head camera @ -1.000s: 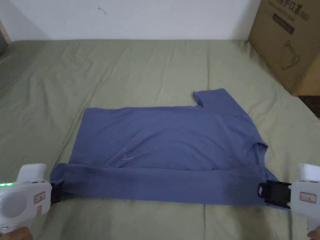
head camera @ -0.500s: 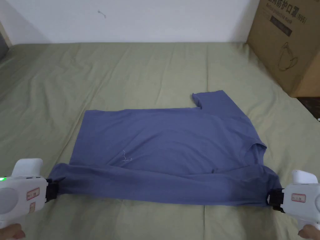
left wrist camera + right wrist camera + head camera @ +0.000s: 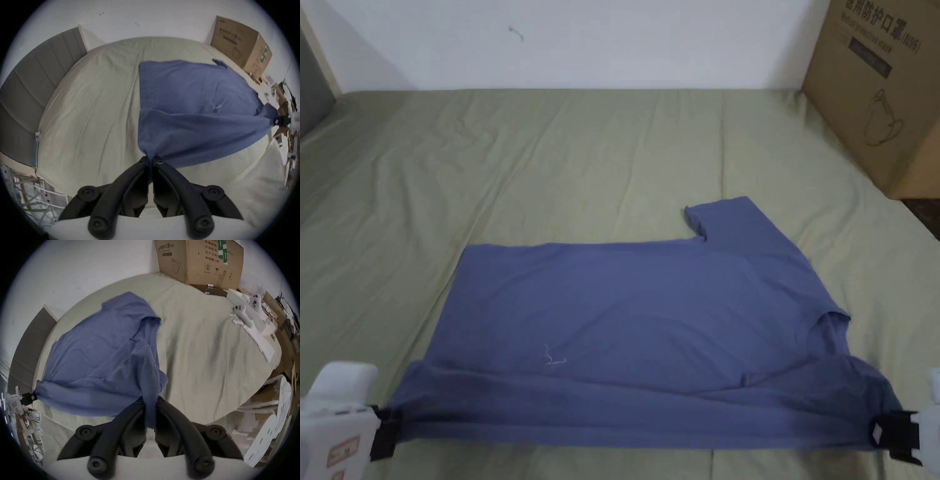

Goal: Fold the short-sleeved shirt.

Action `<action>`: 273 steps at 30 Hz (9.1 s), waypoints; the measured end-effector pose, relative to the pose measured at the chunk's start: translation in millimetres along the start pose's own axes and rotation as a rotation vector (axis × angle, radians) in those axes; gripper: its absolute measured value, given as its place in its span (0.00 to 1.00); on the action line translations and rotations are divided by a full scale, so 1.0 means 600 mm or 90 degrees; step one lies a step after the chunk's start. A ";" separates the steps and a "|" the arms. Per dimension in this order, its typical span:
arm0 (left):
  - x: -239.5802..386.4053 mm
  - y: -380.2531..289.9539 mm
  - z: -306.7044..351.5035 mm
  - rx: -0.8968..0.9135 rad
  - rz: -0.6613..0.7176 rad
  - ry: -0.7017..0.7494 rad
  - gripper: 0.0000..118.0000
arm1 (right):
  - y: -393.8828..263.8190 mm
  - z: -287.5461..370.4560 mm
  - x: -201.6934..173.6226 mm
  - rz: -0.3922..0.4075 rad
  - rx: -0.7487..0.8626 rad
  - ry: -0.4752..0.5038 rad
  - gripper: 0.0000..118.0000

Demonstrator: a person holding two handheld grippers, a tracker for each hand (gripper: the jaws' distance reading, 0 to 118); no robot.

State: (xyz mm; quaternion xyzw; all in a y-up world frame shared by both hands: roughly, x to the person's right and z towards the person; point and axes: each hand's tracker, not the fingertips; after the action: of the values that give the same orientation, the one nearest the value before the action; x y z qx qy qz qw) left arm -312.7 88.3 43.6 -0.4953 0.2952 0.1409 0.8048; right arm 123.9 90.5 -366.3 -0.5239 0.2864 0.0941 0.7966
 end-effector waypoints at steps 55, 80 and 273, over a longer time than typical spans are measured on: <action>0.021 0.297 -0.199 0.019 0.119 -0.071 0.00 | 0.517 -0.331 -0.123 0.117 0.021 -0.060 0.00; -0.062 0.495 -0.304 0.011 0.185 -0.044 0.00 | 0.517 -0.290 -0.121 0.076 0.029 -0.025 0.00; -0.090 0.011 -0.151 -0.023 0.429 -0.578 0.09 | 0.044 -0.008 -0.284 0.044 0.050 0.136 0.03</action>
State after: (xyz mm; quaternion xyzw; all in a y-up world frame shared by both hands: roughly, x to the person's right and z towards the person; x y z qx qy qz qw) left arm -388.7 15.2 41.9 -0.2772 0.0587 0.5939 0.7530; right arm -29.1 123.7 -293.9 -0.4890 0.3913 0.0536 0.7777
